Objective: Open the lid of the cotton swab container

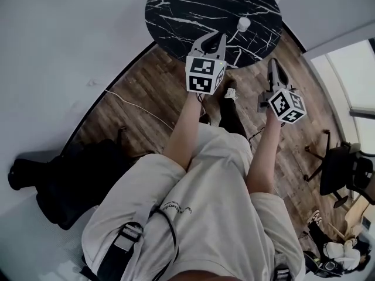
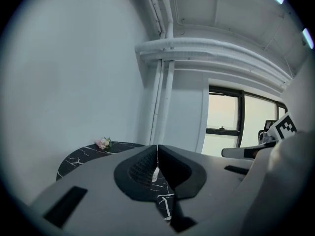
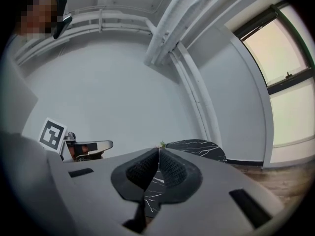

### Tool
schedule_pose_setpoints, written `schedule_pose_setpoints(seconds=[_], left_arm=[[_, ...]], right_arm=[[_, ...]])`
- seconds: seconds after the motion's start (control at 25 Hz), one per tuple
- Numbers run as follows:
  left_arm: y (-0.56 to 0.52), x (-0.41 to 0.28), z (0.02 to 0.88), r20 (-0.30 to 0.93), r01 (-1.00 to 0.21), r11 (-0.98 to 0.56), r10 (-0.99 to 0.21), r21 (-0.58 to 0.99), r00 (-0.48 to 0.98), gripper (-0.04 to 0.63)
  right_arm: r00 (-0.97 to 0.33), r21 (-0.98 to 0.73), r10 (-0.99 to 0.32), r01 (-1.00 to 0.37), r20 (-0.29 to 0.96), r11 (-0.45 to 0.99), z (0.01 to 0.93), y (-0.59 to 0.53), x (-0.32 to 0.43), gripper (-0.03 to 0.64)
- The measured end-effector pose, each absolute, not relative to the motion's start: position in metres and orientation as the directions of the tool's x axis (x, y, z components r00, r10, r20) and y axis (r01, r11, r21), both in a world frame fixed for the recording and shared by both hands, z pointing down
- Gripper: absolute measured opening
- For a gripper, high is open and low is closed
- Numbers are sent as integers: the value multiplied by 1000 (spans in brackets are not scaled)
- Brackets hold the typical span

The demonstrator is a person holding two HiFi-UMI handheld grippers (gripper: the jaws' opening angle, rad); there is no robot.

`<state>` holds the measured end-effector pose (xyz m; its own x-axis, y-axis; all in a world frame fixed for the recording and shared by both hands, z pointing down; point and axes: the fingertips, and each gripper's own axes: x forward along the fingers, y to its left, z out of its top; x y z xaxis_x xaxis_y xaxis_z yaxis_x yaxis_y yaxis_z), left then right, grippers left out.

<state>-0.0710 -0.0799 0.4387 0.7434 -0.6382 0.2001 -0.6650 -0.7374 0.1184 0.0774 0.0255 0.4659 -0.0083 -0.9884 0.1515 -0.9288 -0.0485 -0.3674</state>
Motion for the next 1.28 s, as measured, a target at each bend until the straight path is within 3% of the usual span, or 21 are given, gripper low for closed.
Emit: schedule_pose_setpoints(seconds=[0.48, 0.8, 1.28], left_arm=[[-159, -16, 451, 240, -662, -742, -627, 108, 741, 25], [-212, 38, 480, 310, -645, -757, -592, 101, 744, 25], [-277, 87, 564, 480, -690, -715, -568, 114, 668, 23]], right_arm=[[-54, -353, -984, -936, 171, -10, 478, -73, 123, 35], [-83, -323, -961, -946, 264, -6, 520, -130, 154, 35], [-275, -77, -812, -958, 515, 276, 601, -233, 157, 37]])
